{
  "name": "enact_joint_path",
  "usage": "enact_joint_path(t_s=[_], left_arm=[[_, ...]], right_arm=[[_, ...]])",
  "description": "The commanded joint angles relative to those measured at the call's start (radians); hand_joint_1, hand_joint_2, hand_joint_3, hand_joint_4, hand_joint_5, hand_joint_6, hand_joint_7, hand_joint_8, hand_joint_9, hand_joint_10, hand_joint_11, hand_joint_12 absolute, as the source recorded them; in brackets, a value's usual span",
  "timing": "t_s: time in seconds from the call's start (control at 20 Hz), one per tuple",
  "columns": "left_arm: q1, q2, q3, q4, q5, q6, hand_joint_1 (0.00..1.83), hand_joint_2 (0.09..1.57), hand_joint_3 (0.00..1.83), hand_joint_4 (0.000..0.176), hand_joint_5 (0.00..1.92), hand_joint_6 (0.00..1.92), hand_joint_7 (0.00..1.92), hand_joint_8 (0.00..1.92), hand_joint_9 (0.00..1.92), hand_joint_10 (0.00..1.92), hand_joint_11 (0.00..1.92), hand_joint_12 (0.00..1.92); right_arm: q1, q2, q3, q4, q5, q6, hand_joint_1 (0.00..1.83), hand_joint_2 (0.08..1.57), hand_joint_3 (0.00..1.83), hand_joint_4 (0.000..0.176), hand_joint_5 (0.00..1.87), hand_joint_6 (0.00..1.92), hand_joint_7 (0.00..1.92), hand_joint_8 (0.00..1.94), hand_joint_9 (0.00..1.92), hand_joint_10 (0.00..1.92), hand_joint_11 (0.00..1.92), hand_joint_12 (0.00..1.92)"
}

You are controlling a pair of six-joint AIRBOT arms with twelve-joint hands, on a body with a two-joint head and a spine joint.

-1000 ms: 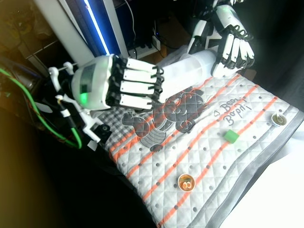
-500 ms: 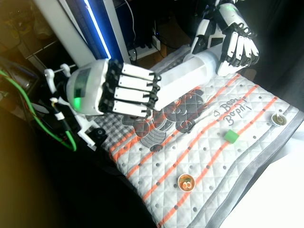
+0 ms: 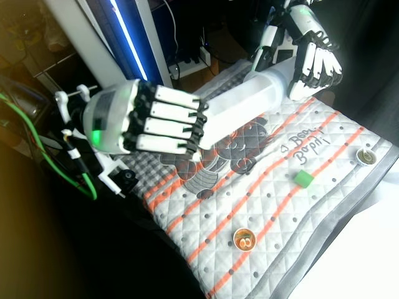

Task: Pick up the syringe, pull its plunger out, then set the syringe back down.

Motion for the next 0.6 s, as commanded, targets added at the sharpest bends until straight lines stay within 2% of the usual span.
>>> enact_joint_path(t_s=[0.0, 0.1, 0.15, 0.2, 0.25, 0.35, 0.4, 0.45, 0.5, 0.55], left_arm=[[-0.012, 0.005, 0.004, 0.01, 0.135, -0.007, 1.2, 1.24, 0.0, 0.0, 0.89, 1.2, 0.61, 1.47, 0.22, 1.4, 0.0, 1.92], [-0.012, 0.004, 0.005, 0.008, 0.134, -0.007, 1.2, 1.24, 0.0, 0.0, 0.89, 1.16, 0.6, 1.53, 0.22, 1.46, 0.0, 1.92], [-0.011, 0.002, 0.006, 0.008, 0.134, -0.007, 1.19, 1.24, 0.0, 0.0, 0.89, 1.17, 0.59, 1.54, 0.21, 1.48, 0.0, 1.92], [-0.01, 0.001, 0.007, 0.007, 0.133, -0.007, 1.19, 1.24, 0.0, 0.0, 0.87, 1.27, 0.6, 1.45, 0.2, 1.37, 0.0, 1.92], [-0.01, -0.004, 0.011, 0.007, 0.124, -0.007, 1.19, 1.24, 0.0, 0.0, 0.86, 1.3, 0.61, 1.41, 0.21, 1.35, 0.0, 1.92], [-0.022, -0.026, 0.032, 0.016, 0.076, -0.007, 1.19, 1.24, 0.0, 0.0, 0.87, 1.29, 0.62, 1.4, 0.18, 1.39, 0.0, 1.92], [-0.033, -0.042, 0.047, 0.021, 0.043, -0.007, 1.18, 1.25, 0.0, 0.0, 0.86, 1.23, 0.6, 1.51, 0.22, 1.44, 0.0, 1.92], [-0.044, -0.065, 0.066, 0.036, -0.009, -0.007, 1.17, 1.25, 0.0, 0.0, 0.86, 1.22, 0.59, 1.53, 0.23, 1.45, 0.0, 1.92], [-0.049, -0.079, 0.077, 0.044, -0.037, -0.007, 1.19, 1.23, 0.0, 0.0, 0.9, 1.19, 0.63, 1.44, 0.26, 1.47, 0.05, 1.92], [-0.052, -0.094, 0.087, 0.053, -0.063, -0.007, 1.2, 1.21, 0.0, 0.0, 0.93, 1.11, 0.67, 1.42, 0.29, 1.5, 0.12, 1.92]], right_arm=[[0.008, 0.003, 0.001, -0.022, 0.142, 0.005, 0.6, 0.86, 0.0, 0.089, 0.05, 0.02, 0.03, 0.0, 0.08, 0.16, 0.0, 1.33], [0.008, 0.003, 0.0, -0.023, 0.145, 0.005, 0.52, 0.89, 0.0, 0.056, 0.02, 0.0, 0.0, 0.0, 0.04, 0.13, 0.0, 1.33], [0.008, 0.003, 0.0, -0.023, 0.146, 0.005, 0.51, 0.89, 0.0, 0.061, 0.0, 0.0, 0.0, 0.0, 0.04, 0.12, 0.0, 1.29], [0.008, 0.003, 0.0, -0.022, 0.147, 0.005, 0.51, 0.9, 0.01, 0.058, 0.01, 0.0, 0.0, 0.0, 0.04, 0.11, 0.0, 1.28], [0.008, 0.003, 0.0, -0.022, 0.148, 0.005, 0.5, 0.9, 0.01, 0.06, 0.02, 0.0, 0.0, 0.0, 0.04, 0.11, 0.0, 1.24], [0.008, 0.003, 0.0, -0.022, 0.149, 0.005, 0.48, 0.92, 0.01, 0.063, 0.03, 0.01, 0.0, 0.0, 0.06, 0.11, 0.0, 1.23], [0.008, 0.003, 0.0, -0.022, 0.149, 0.005, 0.54, 0.92, 0.01, 0.068, 0.05, 0.01, 0.02, 0.0, 0.06, 0.1, 0.0, 1.17], [0.008, 0.003, 0.0, -0.022, 0.149, 0.005, 0.56, 0.92, 0.01, 0.068, 0.06, 0.01, 0.02, 0.0, 0.06, 0.1, 0.0, 1.16], [0.008, 0.003, 0.0, -0.022, 0.149, 0.005, 0.63, 0.91, 0.0, 0.067, 0.07, 0.01, 0.02, 0.0, 0.07, 0.1, 0.0, 1.1], [0.008, 0.003, 0.0, -0.022, 0.149, 0.006, 0.68, 0.92, 0.01, 0.058, 0.09, 0.02, 0.04, 0.01, 0.09, 0.1, 0.0, 1.08]])
